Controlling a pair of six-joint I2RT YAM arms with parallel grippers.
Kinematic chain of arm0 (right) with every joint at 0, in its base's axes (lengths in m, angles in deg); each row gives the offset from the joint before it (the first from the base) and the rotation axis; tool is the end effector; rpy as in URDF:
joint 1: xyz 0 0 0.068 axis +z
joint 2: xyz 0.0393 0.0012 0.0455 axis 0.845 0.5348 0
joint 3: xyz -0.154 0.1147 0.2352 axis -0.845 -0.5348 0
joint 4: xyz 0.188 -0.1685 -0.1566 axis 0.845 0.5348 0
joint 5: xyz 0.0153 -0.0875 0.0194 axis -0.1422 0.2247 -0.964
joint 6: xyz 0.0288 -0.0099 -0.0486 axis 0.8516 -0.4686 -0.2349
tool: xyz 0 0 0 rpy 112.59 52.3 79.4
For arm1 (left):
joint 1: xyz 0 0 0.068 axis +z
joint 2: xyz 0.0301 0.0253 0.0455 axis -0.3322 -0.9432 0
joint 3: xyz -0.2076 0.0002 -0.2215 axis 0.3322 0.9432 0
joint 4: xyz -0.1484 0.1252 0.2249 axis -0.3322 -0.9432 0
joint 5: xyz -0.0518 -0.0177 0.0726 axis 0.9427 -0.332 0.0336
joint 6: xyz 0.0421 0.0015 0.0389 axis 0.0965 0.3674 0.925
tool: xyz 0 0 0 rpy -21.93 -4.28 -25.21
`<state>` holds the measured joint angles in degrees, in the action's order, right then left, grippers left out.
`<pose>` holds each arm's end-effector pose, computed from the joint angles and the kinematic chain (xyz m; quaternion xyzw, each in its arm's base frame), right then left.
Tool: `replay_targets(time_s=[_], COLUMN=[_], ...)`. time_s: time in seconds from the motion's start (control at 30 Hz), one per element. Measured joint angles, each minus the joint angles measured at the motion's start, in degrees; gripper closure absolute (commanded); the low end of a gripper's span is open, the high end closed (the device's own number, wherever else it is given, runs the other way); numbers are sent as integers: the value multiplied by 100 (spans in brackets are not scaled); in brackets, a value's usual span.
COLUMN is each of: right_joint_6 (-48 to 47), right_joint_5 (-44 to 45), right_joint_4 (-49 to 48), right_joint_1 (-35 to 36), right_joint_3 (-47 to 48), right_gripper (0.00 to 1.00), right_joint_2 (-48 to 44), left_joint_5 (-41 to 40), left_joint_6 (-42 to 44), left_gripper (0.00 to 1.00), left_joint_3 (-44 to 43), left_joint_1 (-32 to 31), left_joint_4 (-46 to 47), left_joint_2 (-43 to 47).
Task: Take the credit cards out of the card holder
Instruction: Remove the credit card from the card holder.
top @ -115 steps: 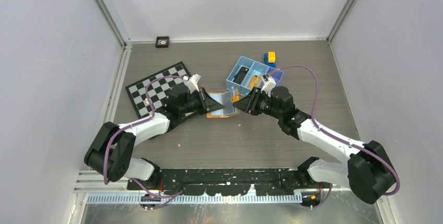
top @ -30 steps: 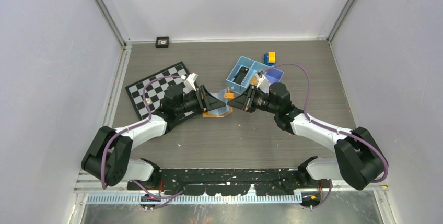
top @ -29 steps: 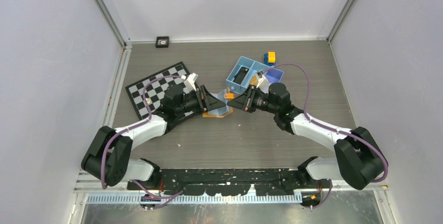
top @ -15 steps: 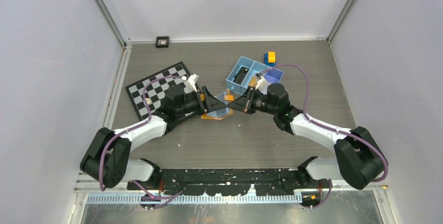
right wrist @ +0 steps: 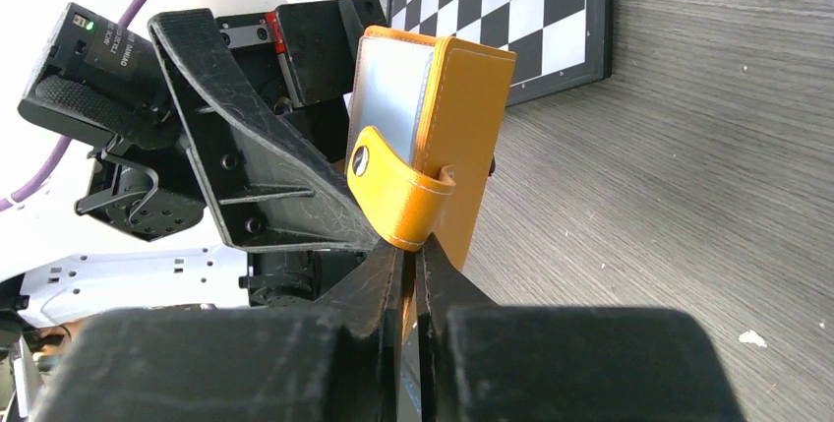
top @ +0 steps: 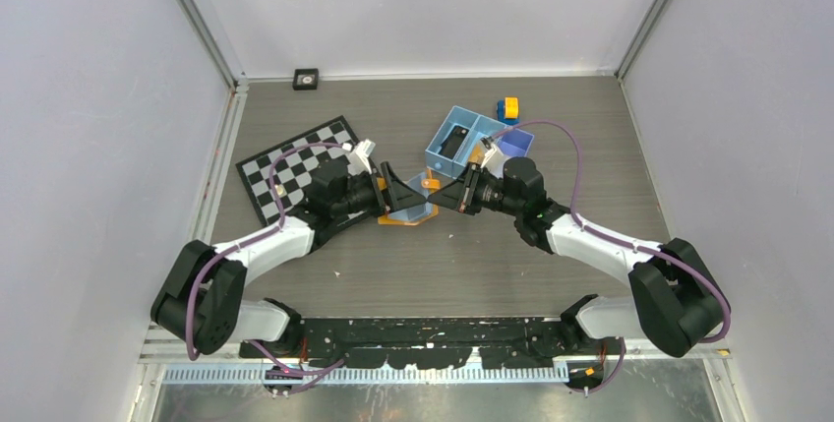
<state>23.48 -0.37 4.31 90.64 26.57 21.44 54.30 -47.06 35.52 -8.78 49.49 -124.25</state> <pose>0.2423 0.1800 0.2361 -0.0234 0.7813 0.5423 0.3082 0.2527 -0.1598 0.2177 -0.0119 0.7958 -0.5368 0.2800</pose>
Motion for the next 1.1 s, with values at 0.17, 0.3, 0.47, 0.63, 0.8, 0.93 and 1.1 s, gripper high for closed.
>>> replay_targets(time_s=[0.17, 0.3, 0.47, 0.63, 0.8, 0.93, 1.1], right_joint_6=[0, -2, -52, -101, -103, -59, -55], right_joint_5=[-13, -4, 162, 367, 378, 310, 216], right_joint_4=[-26, -17, 173, 468, 498, 435, 323], right_joint_1=[-2, -2, 0, 2, -22, -37, -46], right_joint_3=[-17, -35, -33, -28, -28, -28, -28], right_gripper=[100, 100, 100, 99, 71, 53, 50], right_joint_2=[-7, -9, -26, -111, -151, -151, -146], left_joint_5=[-105, -203, -328, -424, -400, -348, -219], left_joint_6=[109, 170, 238, 284, 264, 210, 46], left_gripper=[27, 46, 58, 69, 77, 79, 80], left_joint_3=[-118, -227, -258, -258, -240, -173, -74], left_joint_1=[-37, -52, -55, -66, -61, -57, -28], left_joint_4=[-267, -498, -656, -835, -728, -514, -181], left_joint_2=[0, 0, 4, 133, 212, 240, 260])
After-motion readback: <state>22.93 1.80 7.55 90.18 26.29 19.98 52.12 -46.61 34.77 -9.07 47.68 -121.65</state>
